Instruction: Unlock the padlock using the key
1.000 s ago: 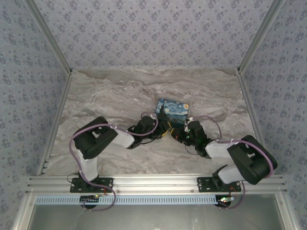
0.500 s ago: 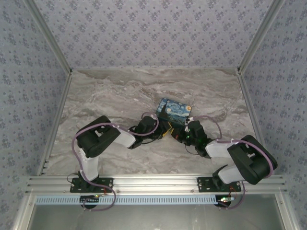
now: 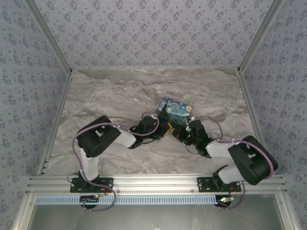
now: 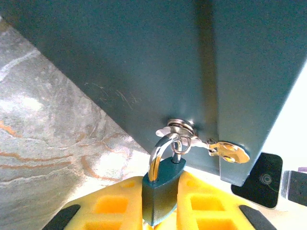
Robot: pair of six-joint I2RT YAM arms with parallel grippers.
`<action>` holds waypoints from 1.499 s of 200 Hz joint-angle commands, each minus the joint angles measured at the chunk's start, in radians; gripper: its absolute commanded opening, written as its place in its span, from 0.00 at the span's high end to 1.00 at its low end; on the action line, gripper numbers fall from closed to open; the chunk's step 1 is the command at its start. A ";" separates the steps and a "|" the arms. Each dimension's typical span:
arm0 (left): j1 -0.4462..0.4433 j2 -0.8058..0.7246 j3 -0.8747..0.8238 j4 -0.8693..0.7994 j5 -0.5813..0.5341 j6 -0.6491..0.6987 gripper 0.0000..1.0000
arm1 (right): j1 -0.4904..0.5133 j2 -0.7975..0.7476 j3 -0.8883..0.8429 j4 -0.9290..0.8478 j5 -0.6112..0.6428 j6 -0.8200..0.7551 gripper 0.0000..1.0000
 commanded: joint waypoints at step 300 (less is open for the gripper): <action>0.062 -0.432 -0.089 -0.375 -0.018 0.028 1.00 | 0.507 -0.384 -0.026 -0.111 0.772 -1.663 0.22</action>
